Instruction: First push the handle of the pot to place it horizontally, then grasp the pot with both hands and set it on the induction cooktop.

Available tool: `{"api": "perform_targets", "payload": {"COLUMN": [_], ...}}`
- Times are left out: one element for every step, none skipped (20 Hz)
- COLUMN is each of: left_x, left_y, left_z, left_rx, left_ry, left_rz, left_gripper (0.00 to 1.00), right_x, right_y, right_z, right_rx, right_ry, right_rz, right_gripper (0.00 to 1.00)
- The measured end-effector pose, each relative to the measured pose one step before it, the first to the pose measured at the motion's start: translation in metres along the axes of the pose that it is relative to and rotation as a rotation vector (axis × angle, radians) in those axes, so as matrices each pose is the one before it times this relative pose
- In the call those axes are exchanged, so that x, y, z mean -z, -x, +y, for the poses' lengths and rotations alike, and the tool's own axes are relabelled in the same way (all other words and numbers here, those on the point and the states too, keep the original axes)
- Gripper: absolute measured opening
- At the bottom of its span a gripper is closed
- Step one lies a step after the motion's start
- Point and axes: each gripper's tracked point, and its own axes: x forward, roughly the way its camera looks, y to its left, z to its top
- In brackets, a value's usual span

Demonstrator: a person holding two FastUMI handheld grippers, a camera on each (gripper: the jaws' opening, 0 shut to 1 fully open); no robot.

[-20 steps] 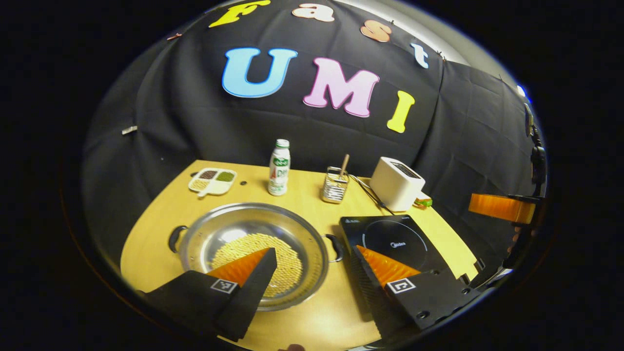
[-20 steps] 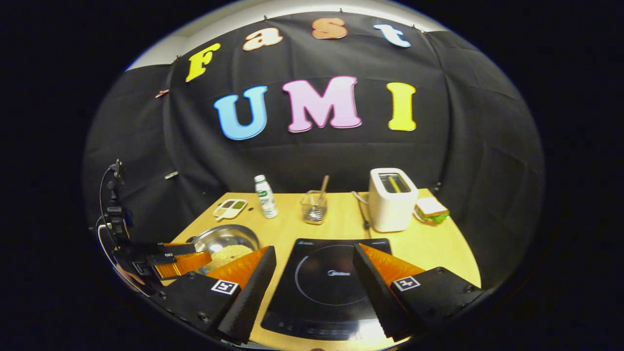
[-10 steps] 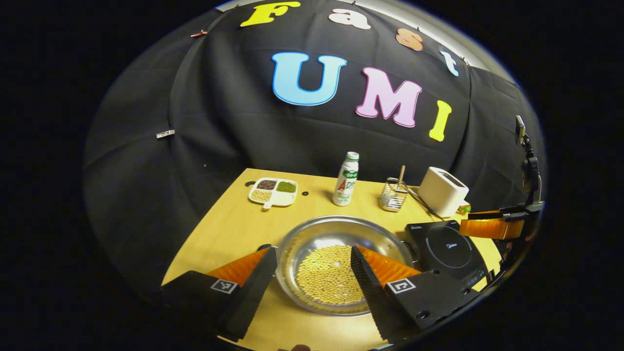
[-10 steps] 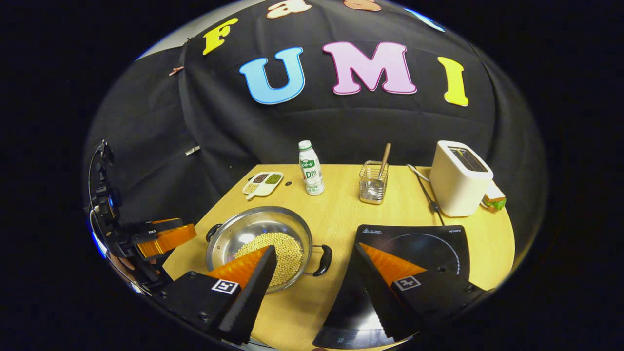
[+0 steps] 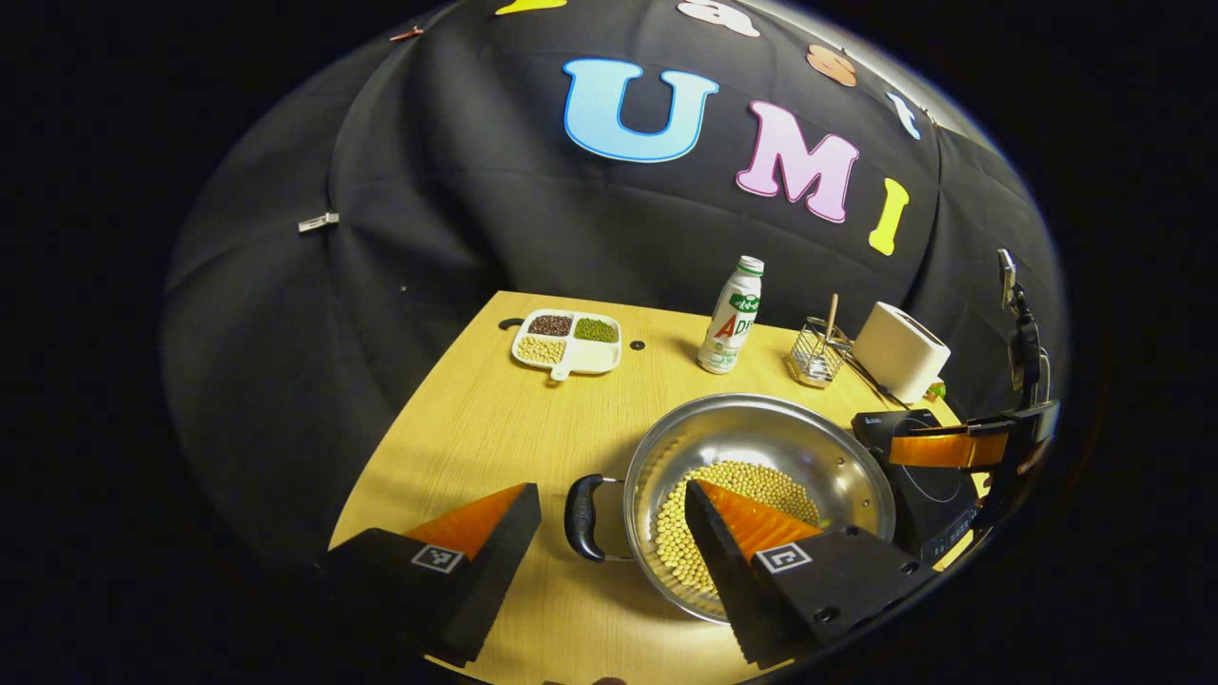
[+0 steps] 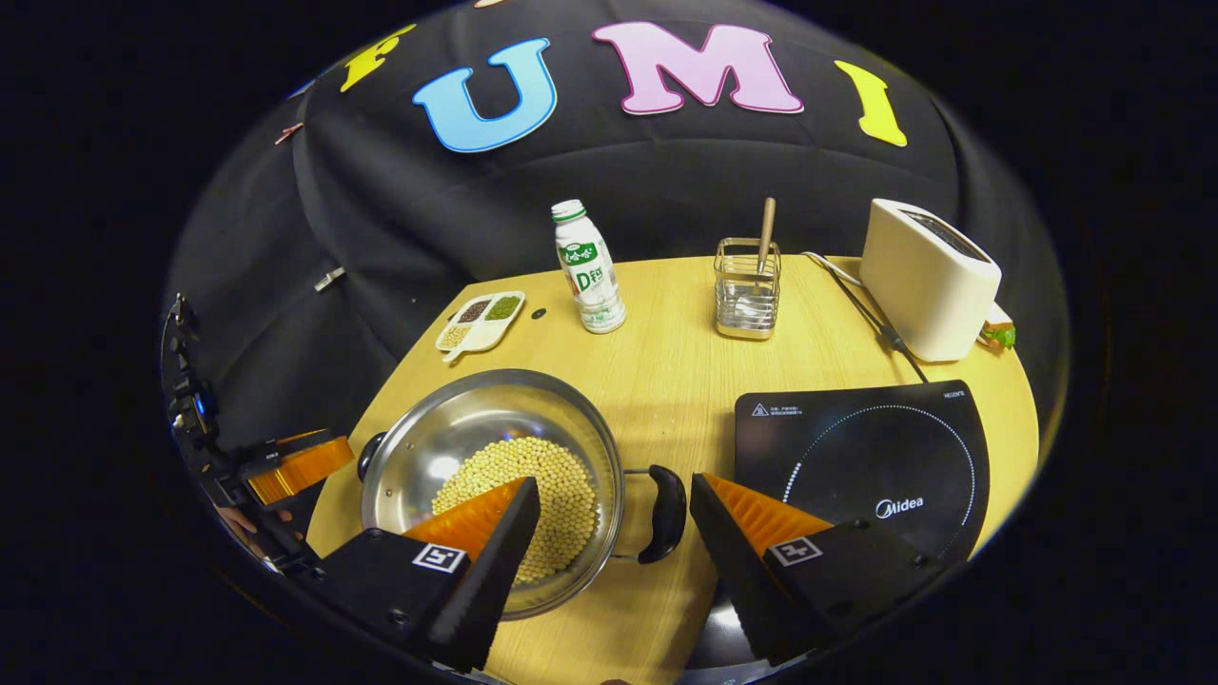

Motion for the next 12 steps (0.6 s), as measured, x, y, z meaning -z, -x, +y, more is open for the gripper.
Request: {"api": "perform_targets", "payload": {"left_x": [0.0004,0.00035,0.00323,0.003,0.00424,0.00183,0.00333,0.0029,0.00306,0.00217,0.00166,0.00075], "left_y": [-0.00568,-0.00473,-0.00573,-0.00654,-0.00515,-0.00491,-0.0042,-0.0028,-0.00271,-0.00237,-0.00245,-0.00184], "left_z": [-0.00005,-0.00092,0.00008,-0.001,0.00181,0.00174,-0.0022,0.00038,0.00139,-0.00008,0.00023,0.00016], "left_rx": [0.0087,0.0106,0.01045,0.01132,0.0047,0.00396,0.01128,0.00567,0.00542,0.00673,0.00785,0.00852], "left_ry": [-0.00339,-0.00437,-0.00176,0.00058,0.00367,0.01258,0.01419,0.00945,0.00934,0.00853,0.00651,0.00806], "left_rz": [0.00126,0.00376,0.01028,0.0136,0.01424,0.00781,0.00713,0.00933,0.00857,0.00613,0.00345,0.0015], "left_gripper": [0.95,0.95,0.95,0.95,0.95,0.95,0.96,0.95,0.95,0.95,0.95,0.96], "right_x": [0.00238,0.00238,0.00346,0.00247,0.0049,0.00411,0.00405,0.00301,0.00392,0.00489,0.00235,0.00214], "right_y": [-0.00334,-0.00402,-0.00342,-0.00331,-0.00257,-0.00239,-0.00211,-0.00327,-0.0037,-0.00173,-0.00179,-0.00206], "right_z": [-0.00005,-0.00133,-0.0019,-0.00137,0.00013,0.00092,-0.00035,-0.00009,-0.00113,0.00138,0.00104,0.00128], "right_rx": [0.00593,0.007,0.00659,0.00665,0.00262,-0.001,0.00117,0.00209,0.00216,0.00102,-0.00029,-0.00086], "right_ry": [-0.00188,-0.00045,0.00185,0.00291,0.00066,-0.00217,-0.00238,-0.00031,-0.00008,-0.00219,-0.00456,-0.00497], "right_rz": [0.00228,0.00367,0.00424,0.00526,0.00817,0.00973,0.00698,0.00613,0.00859,0.00931,0.006,0.00554], "right_gripper": [0.99,0.99,0.99,0.99,0.99,0.99,0.99,0.99,0.99,0.99,0.99,0.99]}}
